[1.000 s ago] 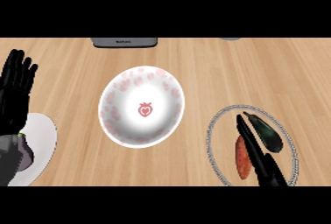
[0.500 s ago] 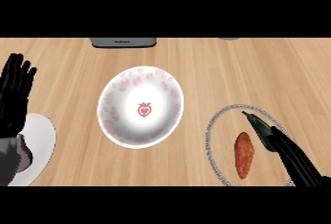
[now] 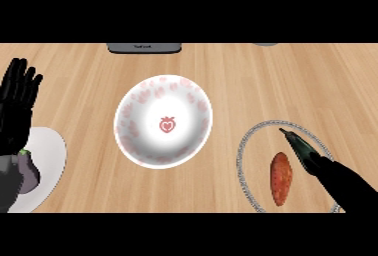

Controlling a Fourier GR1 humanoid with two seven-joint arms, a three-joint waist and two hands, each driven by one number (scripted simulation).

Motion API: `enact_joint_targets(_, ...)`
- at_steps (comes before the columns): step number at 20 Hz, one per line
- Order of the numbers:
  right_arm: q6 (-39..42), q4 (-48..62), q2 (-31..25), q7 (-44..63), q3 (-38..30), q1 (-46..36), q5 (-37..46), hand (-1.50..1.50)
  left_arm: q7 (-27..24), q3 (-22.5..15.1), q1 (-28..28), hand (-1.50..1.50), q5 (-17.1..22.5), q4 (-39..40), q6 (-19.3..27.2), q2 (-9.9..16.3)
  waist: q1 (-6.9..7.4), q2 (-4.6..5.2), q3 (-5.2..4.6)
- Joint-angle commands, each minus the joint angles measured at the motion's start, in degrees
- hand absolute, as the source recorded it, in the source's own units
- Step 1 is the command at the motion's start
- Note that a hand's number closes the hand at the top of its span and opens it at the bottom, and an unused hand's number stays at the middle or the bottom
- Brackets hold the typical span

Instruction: Pick the sweet potato from the placemat and place it in the bowl

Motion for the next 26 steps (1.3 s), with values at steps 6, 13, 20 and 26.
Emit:
enact_joint_targets(6,12.5,0.8,4.0,5.7,-3.6,-4.9,-7.1,-1.5,0.7,1.4,-4.2,0.0,-2.4,3.7,-1.5,-3.5,-0.03,0.0,0.14)
enact_joint_targets(13,14.8,6.7,8.5,2.3,-5.0,-4.7,-4.2,-1.5,-0.2,4.7,2.2,0.0,-3.0,-0.6,-4.3,-3.2,0.33,-0.09,0.16)
enact_joint_targets(20,12.4,16.0,14.3,-3.5,-1.6,-4.9,5.0,-1.5,4.6,4.6,-3.6,0.0,-6.4,-0.3,-2.1,-5.6,0.06,-0.06,0.17)
enact_joint_targets(26,12.2,23.0,17.1,-8.4,-3.4,-7.6,8.2,-1.5,-1.2,5.2,1.2,0.0,-8.9,0.1,-3.9,-8.7,0.23,-0.03,0.16)
